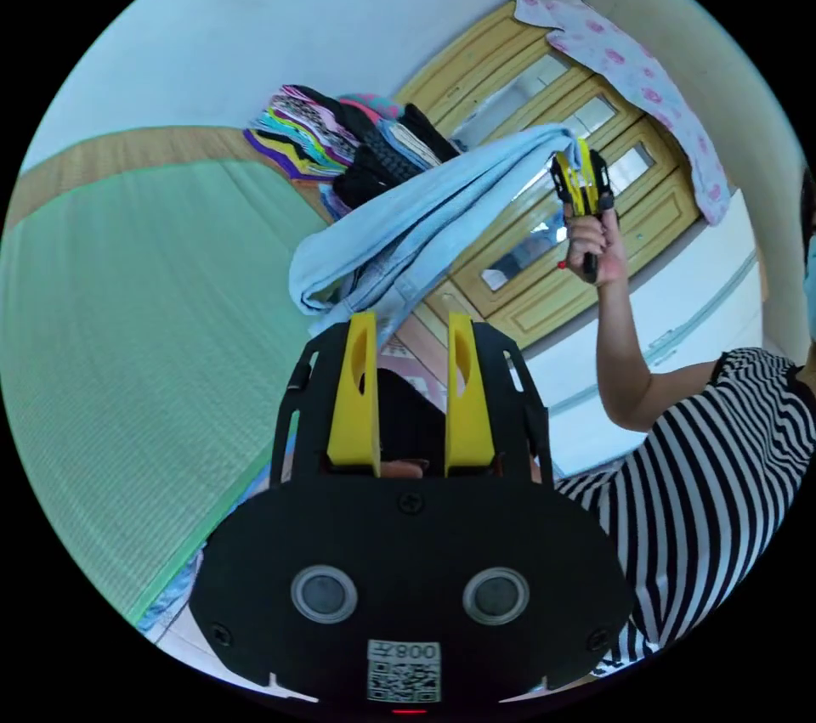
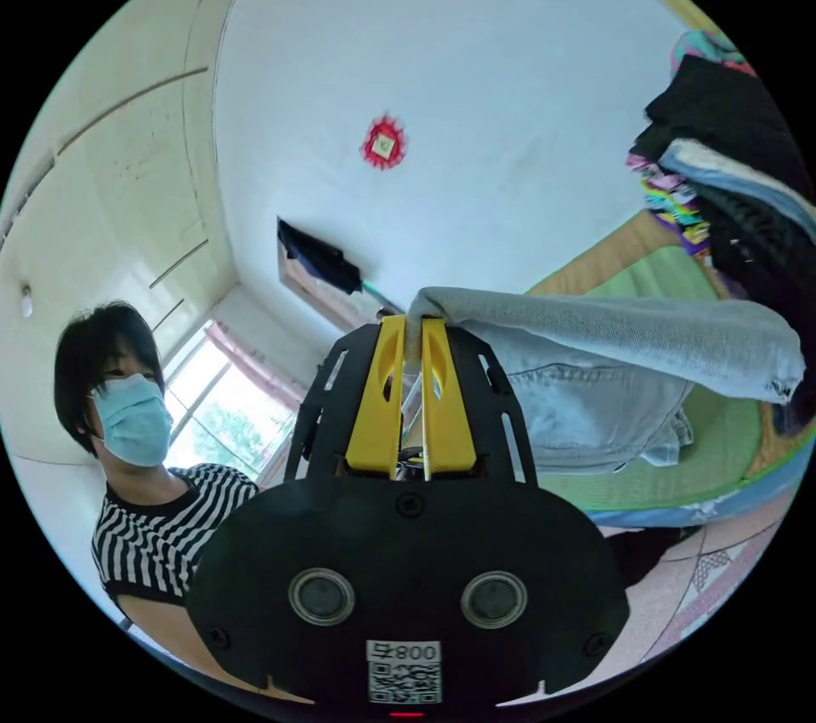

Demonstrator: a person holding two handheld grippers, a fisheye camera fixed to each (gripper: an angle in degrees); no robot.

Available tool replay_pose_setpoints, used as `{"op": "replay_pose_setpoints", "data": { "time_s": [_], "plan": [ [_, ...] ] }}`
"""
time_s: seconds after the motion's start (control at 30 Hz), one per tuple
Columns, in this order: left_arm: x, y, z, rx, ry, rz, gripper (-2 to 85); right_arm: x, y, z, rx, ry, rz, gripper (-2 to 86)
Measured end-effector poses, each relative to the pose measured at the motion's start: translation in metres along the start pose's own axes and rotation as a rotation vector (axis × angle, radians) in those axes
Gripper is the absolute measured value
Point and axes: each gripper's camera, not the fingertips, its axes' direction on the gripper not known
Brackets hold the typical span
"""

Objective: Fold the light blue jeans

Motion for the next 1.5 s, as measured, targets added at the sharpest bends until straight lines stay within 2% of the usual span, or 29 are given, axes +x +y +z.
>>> {"op": "replay_pose_setpoints", "data": {
  "time_s": [0.13,0.3,0.53,0.63,0.8,0.9,1.03,1.23,1.37,1.5],
  "plan": [
    [0.019,-0.002,-0.015,0.065,-0.119,-0.104,11.7,-0.003,-0.017,0.111,-0.118,-0.074,-0.005,2.0],
    [0.05,-0.017,-0.031,0.181,-0.116,-0.164,10.2,-0.015,-0.045,0.254,-0.229,-0.187,-0.009,2.0],
    [0.132,-0.043,-0.067,0.253,-0.331,-0.136,4.2,-0.021,-0.057,0.354,-0.275,-0.277,-0.046,2.0],
    [0.151,-0.047,-0.049,0.166,-0.404,-0.167,3.4,0.019,-0.039,0.363,-0.278,-0.126,0.038,1.9],
    [0.159,-0.054,0.036,-0.088,-0.334,-0.248,2.6,0.139,0.042,0.362,-0.45,0.375,0.391,2.3],
    [0.183,-0.069,0.078,-0.188,-0.357,-0.242,2.4,0.156,0.073,0.367,-0.521,0.485,0.479,2.4],
    [0.211,-0.092,0.095,-0.187,-0.334,-0.265,2.2,0.137,0.065,0.4,-0.562,0.567,0.388,2.7],
    [0.248,-0.125,0.111,-0.183,-0.326,-0.296,2.1,0.078,0.036,0.474,-0.606,0.71,0.106,3.4],
    [0.275,-0.146,0.124,-0.173,-0.315,-0.321,2.1,0.032,0.04,0.539,-0.673,0.603,-0.079,6.1],
    [0.297,-0.164,0.13,-0.169,-0.308,-0.336,2.1,-0.008,0.085,0.654,-0.914,0.394,-0.252,9.8]
  ]
}}
